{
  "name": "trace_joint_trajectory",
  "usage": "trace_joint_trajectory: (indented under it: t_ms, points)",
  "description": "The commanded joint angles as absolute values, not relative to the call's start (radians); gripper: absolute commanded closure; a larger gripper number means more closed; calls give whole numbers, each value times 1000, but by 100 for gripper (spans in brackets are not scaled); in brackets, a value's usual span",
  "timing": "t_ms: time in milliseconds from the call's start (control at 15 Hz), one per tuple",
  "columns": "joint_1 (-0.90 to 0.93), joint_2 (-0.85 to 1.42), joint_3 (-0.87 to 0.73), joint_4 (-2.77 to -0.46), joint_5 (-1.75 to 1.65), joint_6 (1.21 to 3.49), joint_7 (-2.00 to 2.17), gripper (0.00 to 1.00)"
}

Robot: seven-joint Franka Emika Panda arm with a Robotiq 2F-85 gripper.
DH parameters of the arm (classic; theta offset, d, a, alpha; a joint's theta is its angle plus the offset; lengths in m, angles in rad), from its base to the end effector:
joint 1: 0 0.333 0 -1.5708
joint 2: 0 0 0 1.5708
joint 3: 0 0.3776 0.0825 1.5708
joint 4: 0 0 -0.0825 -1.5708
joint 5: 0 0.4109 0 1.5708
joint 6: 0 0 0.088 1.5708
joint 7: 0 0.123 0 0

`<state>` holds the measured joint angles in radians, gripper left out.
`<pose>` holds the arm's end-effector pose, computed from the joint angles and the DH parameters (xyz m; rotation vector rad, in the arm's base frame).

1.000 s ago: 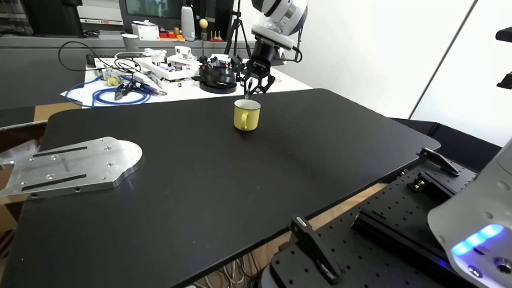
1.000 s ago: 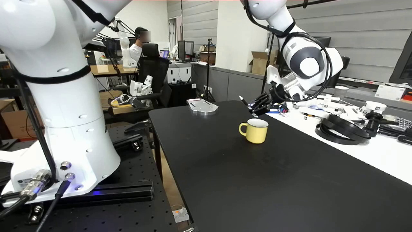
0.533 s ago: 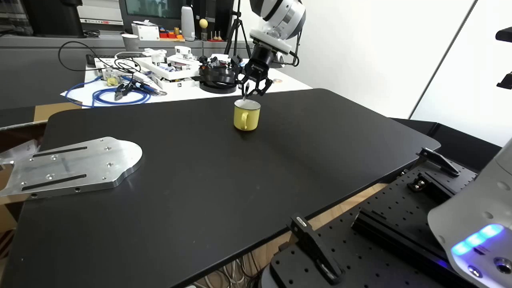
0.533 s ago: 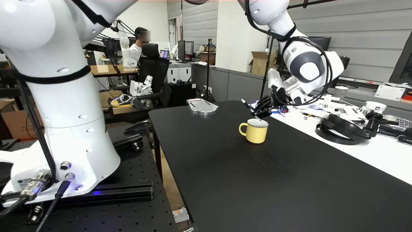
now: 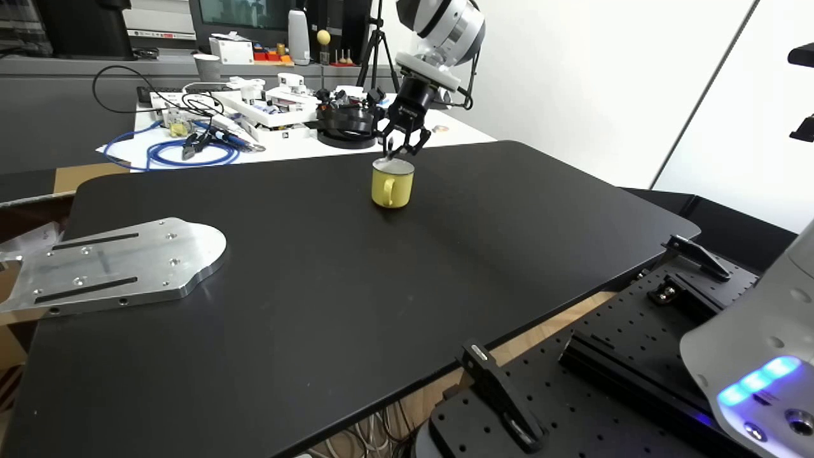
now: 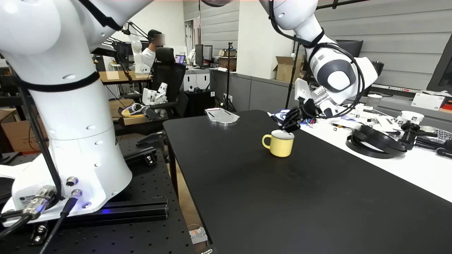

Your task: Put the pen inside the cup

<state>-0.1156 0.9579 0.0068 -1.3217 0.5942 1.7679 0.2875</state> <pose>0.7519 -0.0250 0.1413 -2.4060 0.8419 0.7232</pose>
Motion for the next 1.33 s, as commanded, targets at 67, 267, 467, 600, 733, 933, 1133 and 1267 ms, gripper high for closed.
trace_joint_trajectory:
  t_ms: [67,267,467,600,733,933,1133,1267]
  points:
    - [-125,974,17,-1290,594,1778,301,96]
    - [-123,971,16,-1292,588,1771,297,58]
    - [-125,967,21,-1290,587,1755,295,39]
    - [-124,961,23,-1292,586,1752,292,25]
    - [-123,947,27,-1297,584,1751,285,11]
    - [-122,919,25,-1312,581,1763,278,0]
    - [-111,868,11,-1355,563,1808,262,0]
    - [-112,829,9,-1384,554,1841,248,0]
